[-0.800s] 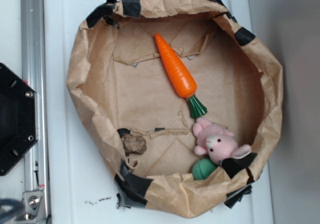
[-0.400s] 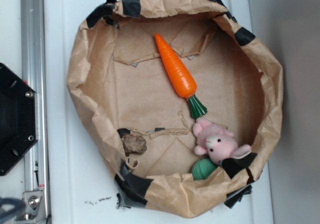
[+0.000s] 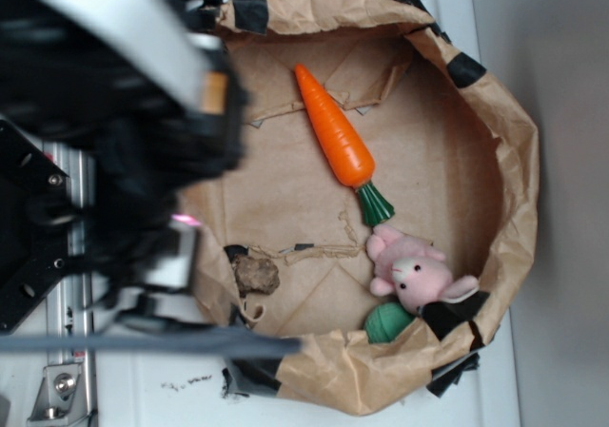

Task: Grab the carrot.

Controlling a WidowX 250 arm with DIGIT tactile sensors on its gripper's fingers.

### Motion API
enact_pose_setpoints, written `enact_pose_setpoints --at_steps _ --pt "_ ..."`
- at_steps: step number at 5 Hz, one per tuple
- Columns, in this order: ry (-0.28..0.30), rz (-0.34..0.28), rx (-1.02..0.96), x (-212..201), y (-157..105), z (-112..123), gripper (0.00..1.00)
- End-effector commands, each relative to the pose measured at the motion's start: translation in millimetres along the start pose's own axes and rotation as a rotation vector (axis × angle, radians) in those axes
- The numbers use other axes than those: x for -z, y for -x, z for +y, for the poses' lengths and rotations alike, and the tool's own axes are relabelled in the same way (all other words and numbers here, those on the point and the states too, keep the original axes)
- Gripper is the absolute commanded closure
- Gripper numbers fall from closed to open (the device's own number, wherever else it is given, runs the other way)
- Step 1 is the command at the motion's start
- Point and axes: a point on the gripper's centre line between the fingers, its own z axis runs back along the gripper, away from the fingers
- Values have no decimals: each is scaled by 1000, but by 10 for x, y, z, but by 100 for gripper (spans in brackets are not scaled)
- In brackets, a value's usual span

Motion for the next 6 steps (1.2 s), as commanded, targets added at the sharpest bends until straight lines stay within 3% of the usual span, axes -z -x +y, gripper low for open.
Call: enact_pose_setpoints --at_steps 1,2,3,4,5,6 --pt "10 58 320 876 -344 317 0" --pt "45 147 380 1146 -278 537 0" --pt "-23 231 512 1324 -136 619 0" --pt "-169 259 504 1384 -99 860 0" --pt "-200 247 466 1413 -99 958 16" --pt "-197 226 384 1439 -89 1030 100"
